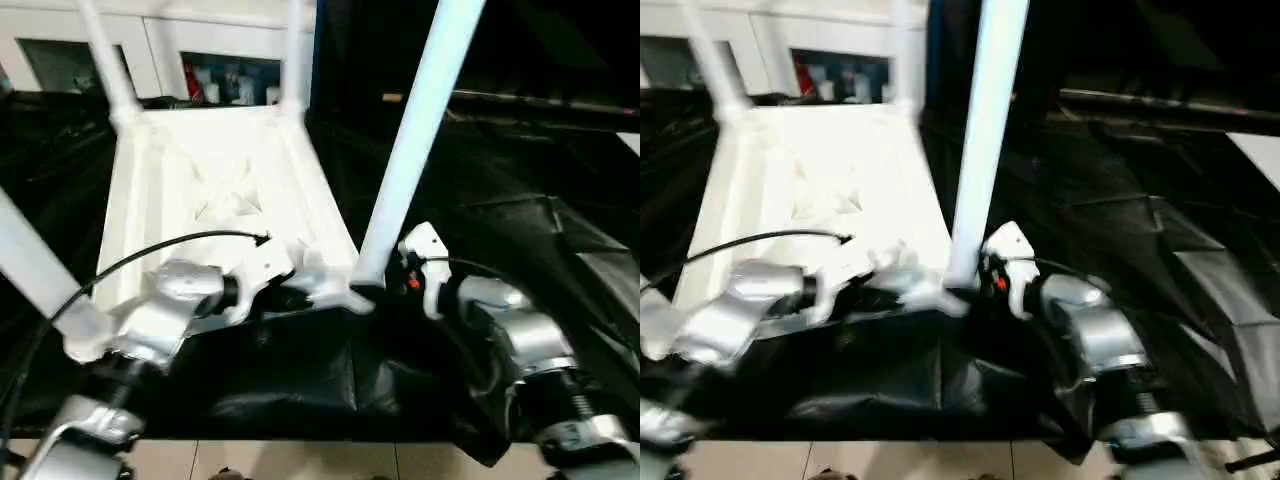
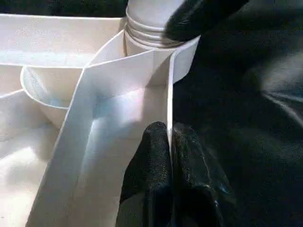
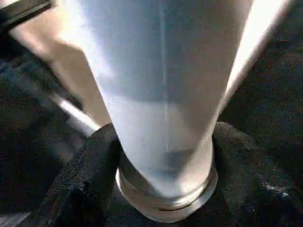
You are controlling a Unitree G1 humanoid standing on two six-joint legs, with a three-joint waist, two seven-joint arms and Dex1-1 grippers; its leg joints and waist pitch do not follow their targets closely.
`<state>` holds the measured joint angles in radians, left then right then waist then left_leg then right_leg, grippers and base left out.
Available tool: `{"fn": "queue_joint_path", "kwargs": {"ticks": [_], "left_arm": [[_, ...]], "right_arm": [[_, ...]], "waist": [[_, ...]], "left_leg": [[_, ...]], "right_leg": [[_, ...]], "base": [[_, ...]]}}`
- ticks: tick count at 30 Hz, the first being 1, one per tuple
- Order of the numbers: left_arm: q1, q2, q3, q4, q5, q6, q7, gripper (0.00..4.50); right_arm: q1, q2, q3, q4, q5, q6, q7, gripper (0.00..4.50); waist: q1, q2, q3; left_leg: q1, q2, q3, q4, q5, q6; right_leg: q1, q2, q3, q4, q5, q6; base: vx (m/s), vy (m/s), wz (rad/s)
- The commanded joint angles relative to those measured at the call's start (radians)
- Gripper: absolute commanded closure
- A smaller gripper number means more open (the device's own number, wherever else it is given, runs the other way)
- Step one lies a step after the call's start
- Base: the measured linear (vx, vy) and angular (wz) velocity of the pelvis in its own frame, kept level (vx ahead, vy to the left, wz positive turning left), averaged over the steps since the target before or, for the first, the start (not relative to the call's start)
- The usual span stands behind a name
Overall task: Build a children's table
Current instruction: Rotate leg to tighten
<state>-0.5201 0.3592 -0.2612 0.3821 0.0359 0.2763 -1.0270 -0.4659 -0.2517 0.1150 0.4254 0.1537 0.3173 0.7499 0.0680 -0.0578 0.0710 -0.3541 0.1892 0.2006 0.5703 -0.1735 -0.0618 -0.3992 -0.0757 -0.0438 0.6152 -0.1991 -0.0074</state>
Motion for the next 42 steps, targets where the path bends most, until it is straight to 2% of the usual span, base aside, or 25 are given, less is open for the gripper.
{"fn": "queue_joint_path", "kwargs": {"ticks": [1, 3, 5, 7, 8, 9, 11, 13, 15, 19, 22, 24, 26, 27, 28, 29, 31, 34, 37, 42], "left_arm": [[0.003, -0.068, -0.023, 0.044, -0.001, 0.029, 0.072, 4.5], [-0.022, -0.131, -0.026, 0.074, 0.021, 0.054, 0.165, 4.5], [-0.04, -0.178, -0.028, 0.095, 0.031, 0.074, 0.223, 4.5], [-0.049, -0.2, -0.03, 0.106, 0.034, 0.081, 0.246, 4.5], [-0.049, -0.2, -0.03, 0.106, 0.034, 0.081, 0.246, 4.5], [-0.058, -0.218, -0.035, 0.114, 0.039, 0.084, 0.264, 4.5], [-0.064, -0.225, -0.041, 0.121, 0.046, 0.077, 0.266, 4.5], [-0.064, -0.21, -0.048, 0.119, 0.058, 0.056, 0.249, 4.5], [-0.061, -0.197, -0.047, 0.115, 0.062, 0.049, 0.24, 4.5], [-0.047, -0.155, -0.041, 0.103, 0.061, 0.022, 0.202, 4.5], [-0.023, -0.096, -0.032, 0.071, 0.04, -0.004, 0.127, 4.5], [-0.019, -0.086, -0.027, 0.065, 0.036, 0.0, 0.115, 4.5], [-0.005, -0.053, -0.025, 0.048, 0.018, -0.043, 0.054, 4.5], [0.02, 0.0, -0.023, 0.012, -0.017, -0.076, -0.05, 4.5], [0.02, 0.0, -0.023, 0.012, -0.017, -0.076, -0.05, 4.5], [0.037, 0.037, -0.016, -0.017, -0.049, -0.082, -0.124, 4.5], [0.04, 0.043, -0.011, -0.023, -0.058, -0.077, -0.136, 4.5], [0.053, 0.067, -0.008, -0.047, -0.086, -0.051, -0.184, 4.5], [0.062, 0.087, -0.012, -0.057, -0.097, -0.045, -0.213, 4.5], [0.068, 0.1, -0.006, -0.046, -0.098, -0.068, -0.214, 4.5]], "right_arm": [[-0.006, 0.045, -0.018, 0.033, -0.019, 0.043, -0.122, 1.87], [-0.003, 0.109, -0.042, 0.037, -0.024, 0.066, -0.238, 1.87], [0.0, 0.148, -0.038, 0.04, -0.041, 0.062, -0.302, 1.87], [0.0, 0.167, -0.035, 0.045, -0.051, 0.054, -0.328, 1.87], [0.0, 0.167, -0.035, 0.045, -0.051, 0.054, -0.328, 1.87], [0.0, 0.187, -0.033, 0.047, -0.051, 0.05, -0.339, 1.87], [-0.003, 0.198, -0.026, 0.052, -0.057, 0.035, -0.345, 1.87], [-0.01, 0.197, -0.017, 0.047, -0.054, -0.008, -0.32, 1.32], [-0.014, 0.19, -0.015, 0.041, -0.053, -0.022, -0.304, 1.15], [-0.021, 0.144, -0.002, 0.005, -0.049, -0.026, -0.219, 0.75], [-0.025, 0.042, 0.043, -0.034, -0.051, -0.045, -0.051, 0.48], [-0.025, 0.022, 0.052, -0.041, -0.053, -0.054, -0.02, 0.48], [-0.015, -0.033, 0.068, -0.076, -0.036, -0.061, 0.078, 0.48], [0.0, -0.108, 0.087, -0.127, -0.007, -0.057, 0.207, 0.48], [0.0, -0.108, 0.087, -0.127, -0.007, -0.057, 0.207, 0.48], [0.01, -0.157, 0.1, -0.158, 0.005, -0.059, 0.294, 0.48], [0.013, -0.165, 0.103, -0.163, 0.005, -0.063, 0.309, 0.48], [0.015, -0.177, 0.111, -0.169, 0.006, -0.056, 0.332, 0.48], [0.013, -0.181, 0.117, -0.165, 0.002, -0.055, 0.343, 0.48], [0.005, -0.2, 0.15, -0.134, -0.03, -0.064, 0.363, 0.48]], "waist": [[0.001, -0.004, -0.045], [-0.001, -0.005, -0.045], [0.001, -0.005, -0.049], [0.003, -0.004, -0.052], [0.003, -0.004, -0.052], [0.006, -0.003, -0.053], [0.009, -0.002, -0.053], [0.012, -0.003, -0.052], [0.013, -0.002, -0.052], [0.015, -0.001, -0.052], [0.016, -0.004, -0.052], [0.017, -0.003, -0.053], [0.014, -0.005, -0.053], [0.02, -0.006, -0.053], [0.021, -0.005, -0.055], [0.02, -0.007, -0.053], [0.019, -0.003, -0.053], [0.02, -0.004, -0.054], [0.02, -0.004, -0.055], [0.021, -0.006, -0.053]], "left_leg": [[0.009, 0.042, -0.027, -0.071, -0.277, -0.007], [0.011, 0.041, -0.027, -0.072, -0.279, -0.012], [0.011, 0.042, -0.029, -0.071, -0.269, -0.012], [0.009, 0.04, -0.026, -0.069, -0.24, 0.0], [0.009, 0.04, -0.026, -0.069, -0.24, 0.0], [0.006, 0.038, -0.023, -0.068, -0.212, 0.014], [0.005, 0.038, -0.022, -0.068, -0.205, 0.022], [0.005, 0.037, -0.023, -0.068, -0.216, 0.024], [0.005, 0.039, -0.023, -0.07, -0.226, 0.021], [0.005, 0.04, -0.025, -0.072, -0.237, 0.021], [0.0, 0.041, -0.022, -0.069, -0.214, 0.038], [0.001, 0.041, -0.022, -0.068, -0.208, 0.039], [-0.001, 0.041, -0.02, -0.067, -0.204, 0.045], [-0.001, 0.043, -0.022, -0.066, -0.188, 0.058], [0.001, 0.045, -0.022, -0.064, -0.18, 0.063], [-0.001, 0.044, -0.02, -0.065, -0.171, 0.073], [0.003, 0.046, -0.018, -0.064, -0.162, 0.081], [0.004, 0.047, -0.018, -0.064, -0.148, 0.072], [0.004, 0.046, -0.016, -0.06, -0.135, 0.073], [0.003, 0.046, -0.017, -0.061, -0.145, 0.064]], "right_leg": [[0.028, -0.071, 0.045, -0.099, -0.41, -0.139], [0.025, -0.07, 0.046, -0.101, -0.416, -0.132], [0.027, -0.072, 0.045, -0.099, -0.396, -0.132], [0.03, -0.068, 0.046, -0.094, -0.315, -0.141], [0.03, -0.068, 0.046, -0.094, -0.315, -0.141], [0.032, -0.067, 0.046, -0.089, -0.256, -0.152], [0.034, -0.067, 0.046, -0.089, -0.244, -0.155], [0.034, -0.07, 0.045, -0.094, -0.279, -0.144], [0.032, -0.068, 0.045, -0.095, -0.293, -0.139], [0.033, -0.068, 0.045, -0.093, -0.283, -0.141], [0.036, -0.069, 0.045, -0.089, -0.245, -0.15], [0.037, -0.069, 0.044, -0.089, -0.244, -0.154], [0.037, -0.065, 0.045, -0.087, -0.236, -0.156], [0.041, -0.067, 0.045, -0.083, -0.211, -0.162], [0.042, -0.068, 0.045, -0.08, -0.192, -0.166], [0.039, -0.065, 0.044, -0.078, -0.166, -0.178], [0.035, -0.065, 0.044, -0.075, -0.147, -0.193], [0.036, -0.066, 0.043, -0.069, -0.124, -0.225], [0.036, -0.065, 0.043, -0.065, -0.092, -0.235], [0.039, -0.067, 0.044, -0.068, -0.121, -0.224]], "base": [[0.0, 0.0, 0.0], [0.0, 0.0, 0.0], [0.0, 0.0, 0.0], [0.0, 0.0, 0.0], [0.0, 0.0, 0.0], [0.0, 0.0, 0.0], [0.0, 0.0, 0.0], [0.0, 0.0, 0.0], [0.0, 0.0, 0.0], [0.0, 0.0, 0.0], [0.0, 0.0, 0.0], [0.0, 0.0, 0.0], [0.0, 0.0, 0.0], [0.0, 0.0, 0.0], [0.0, 0.0, 0.0], [0.0, 0.0, 0.0], [0.0, 0.0, 0.0], [0.0, 0.0, 0.0], [0.0, 0.0, 0.0], [0.0, 0.0, 0.0]]}}
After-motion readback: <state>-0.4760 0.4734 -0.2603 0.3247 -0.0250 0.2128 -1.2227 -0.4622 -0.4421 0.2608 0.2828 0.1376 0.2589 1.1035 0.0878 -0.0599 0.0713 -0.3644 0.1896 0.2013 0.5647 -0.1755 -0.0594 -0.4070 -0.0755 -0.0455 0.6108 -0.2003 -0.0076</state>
